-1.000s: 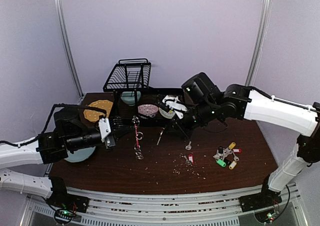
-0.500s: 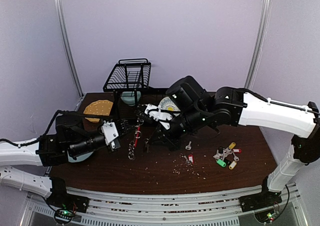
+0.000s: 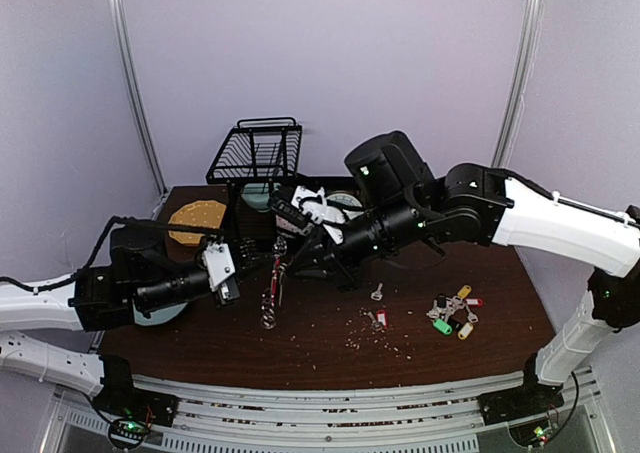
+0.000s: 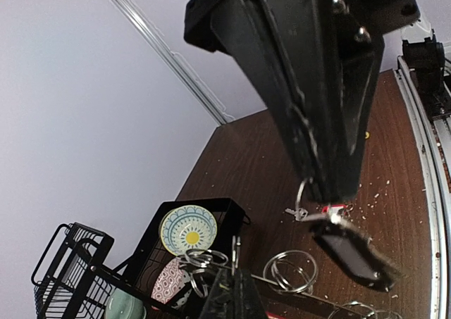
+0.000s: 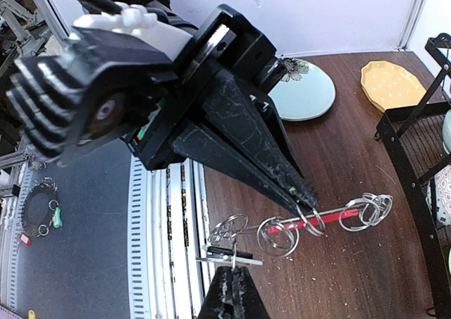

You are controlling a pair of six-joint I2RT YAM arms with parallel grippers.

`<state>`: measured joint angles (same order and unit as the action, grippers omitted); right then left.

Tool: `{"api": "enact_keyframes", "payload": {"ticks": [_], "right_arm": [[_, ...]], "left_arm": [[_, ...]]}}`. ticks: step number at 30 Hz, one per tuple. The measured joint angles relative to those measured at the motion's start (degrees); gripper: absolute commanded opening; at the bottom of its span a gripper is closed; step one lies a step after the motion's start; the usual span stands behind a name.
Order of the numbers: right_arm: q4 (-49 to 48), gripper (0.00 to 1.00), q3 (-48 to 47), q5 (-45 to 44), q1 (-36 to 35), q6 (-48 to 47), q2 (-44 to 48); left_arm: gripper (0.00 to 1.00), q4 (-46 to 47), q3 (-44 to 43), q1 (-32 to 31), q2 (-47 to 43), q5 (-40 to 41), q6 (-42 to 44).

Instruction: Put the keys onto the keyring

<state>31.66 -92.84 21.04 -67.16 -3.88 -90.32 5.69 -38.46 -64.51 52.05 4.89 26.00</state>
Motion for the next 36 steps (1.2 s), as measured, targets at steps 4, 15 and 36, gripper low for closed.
{"api": "enact_keyframes", "payload": {"ticks": [4, 15, 36], "right_arm": [[-0.1, 0.0, -1.6, -0.5, -0.1, 0.6, -2.7], [-3.5, 0.0, -1.6, -6.9, -0.4, 2.9, -3.3], [1.6, 0.0, -4.6, -19.2, -1.7, 4.8, -3.4]], "left_arm": [[0.0, -0.2, -0.7, 0.0, 0.0, -1.1, -0.7], [0.0, -1.1, -0.7, 0.0, -0.2, -3.2, -2.0], [0.0, -3.0, -4.0, 0.0, 0.5, -1.2, -4.7]]}}
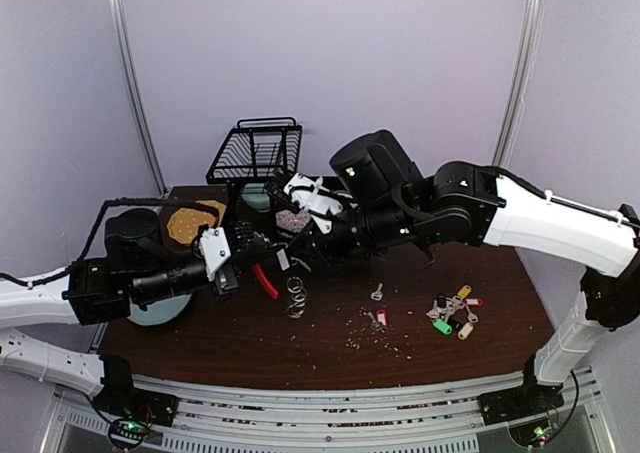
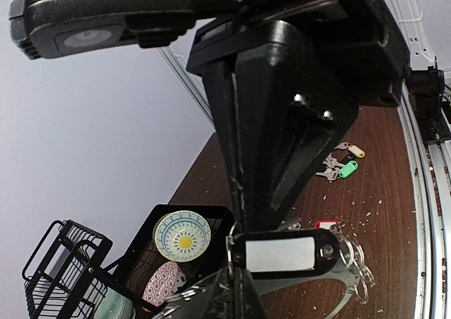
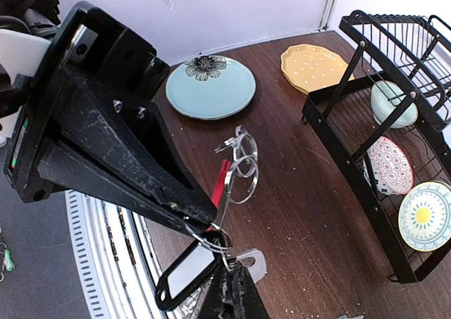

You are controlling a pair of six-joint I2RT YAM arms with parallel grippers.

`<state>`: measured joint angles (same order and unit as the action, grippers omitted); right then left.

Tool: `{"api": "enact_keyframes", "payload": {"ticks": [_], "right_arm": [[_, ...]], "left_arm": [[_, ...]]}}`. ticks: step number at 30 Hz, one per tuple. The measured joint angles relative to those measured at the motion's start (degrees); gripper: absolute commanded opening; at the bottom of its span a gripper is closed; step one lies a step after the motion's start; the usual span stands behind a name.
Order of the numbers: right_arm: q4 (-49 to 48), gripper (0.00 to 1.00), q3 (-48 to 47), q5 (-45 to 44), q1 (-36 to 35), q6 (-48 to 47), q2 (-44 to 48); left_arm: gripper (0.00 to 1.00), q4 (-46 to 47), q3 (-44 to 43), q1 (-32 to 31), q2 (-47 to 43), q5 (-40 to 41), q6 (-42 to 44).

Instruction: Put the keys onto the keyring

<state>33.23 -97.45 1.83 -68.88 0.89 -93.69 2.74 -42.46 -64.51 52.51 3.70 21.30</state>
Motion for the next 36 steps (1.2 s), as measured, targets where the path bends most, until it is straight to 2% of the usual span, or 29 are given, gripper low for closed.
{"api": "enact_keyframes", "payload": {"ticks": [8, 17, 33, 34, 36], "right_arm": [[0.0, 0.0, 0.1, -1.6, -0.3, 0.6, 1.0], [-2.2, 0.0, 2.3, 1.3, -0.6, -0.4, 2.4], [-6.7, 0.0, 6.3, 15.7, 0.1, -4.7, 3.0], [-7.0, 0.01, 6.4, 16.1, 0.1, -4.8, 3.1], [-7.8, 0.11, 6.8, 16.5, 0.1, -5.0, 3.3]], "left_arm": [[0.0, 0.3, 0.2, 0.0, -0.8, -0.6, 0.0], [0.0, 1.9, 1.8, 0.0, -3.3, -3.4, -0.1], [0.0, 10.2, 8.5, 0.0, -7.4, -10.6, 0.0], [0.0, 10.5, 8.5, 0.0, -7.4, -10.8, 0.0], [0.0, 11.1, 8.5, 0.0, -7.2, -11.0, 0.0]]}}
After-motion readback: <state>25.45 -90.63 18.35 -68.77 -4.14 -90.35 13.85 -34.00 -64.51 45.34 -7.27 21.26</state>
